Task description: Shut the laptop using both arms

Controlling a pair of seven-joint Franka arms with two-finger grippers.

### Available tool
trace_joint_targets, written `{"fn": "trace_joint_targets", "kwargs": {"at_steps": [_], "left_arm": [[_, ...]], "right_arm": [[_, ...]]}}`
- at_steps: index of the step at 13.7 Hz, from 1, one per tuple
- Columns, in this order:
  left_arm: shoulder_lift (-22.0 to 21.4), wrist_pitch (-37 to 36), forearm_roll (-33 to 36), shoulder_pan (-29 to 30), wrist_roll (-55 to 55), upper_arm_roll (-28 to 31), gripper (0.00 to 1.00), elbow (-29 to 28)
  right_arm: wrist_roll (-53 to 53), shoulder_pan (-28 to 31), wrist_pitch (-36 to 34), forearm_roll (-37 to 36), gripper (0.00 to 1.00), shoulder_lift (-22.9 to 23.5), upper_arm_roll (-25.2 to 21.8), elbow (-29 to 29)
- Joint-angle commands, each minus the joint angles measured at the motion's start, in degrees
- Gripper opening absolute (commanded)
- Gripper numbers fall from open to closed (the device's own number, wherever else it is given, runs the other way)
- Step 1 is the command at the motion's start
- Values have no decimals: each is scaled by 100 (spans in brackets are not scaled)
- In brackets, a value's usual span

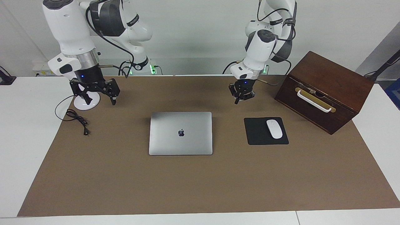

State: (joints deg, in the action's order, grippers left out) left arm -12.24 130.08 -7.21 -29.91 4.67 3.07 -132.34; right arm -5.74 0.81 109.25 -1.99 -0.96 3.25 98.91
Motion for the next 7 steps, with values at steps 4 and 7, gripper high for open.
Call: {"fn": "trace_joint_targets", "kwargs": {"at_steps": [4,7], "left_arm": [[-139,-1519,255,714,52,-43,23,919],[-165,-1845,448,960,43,-43,100,1157]], "right_arm": [[-7,85,-491,-55,100,-440,27,-161],[292,112,-659,-126,100,-492,-17,-171]]}}
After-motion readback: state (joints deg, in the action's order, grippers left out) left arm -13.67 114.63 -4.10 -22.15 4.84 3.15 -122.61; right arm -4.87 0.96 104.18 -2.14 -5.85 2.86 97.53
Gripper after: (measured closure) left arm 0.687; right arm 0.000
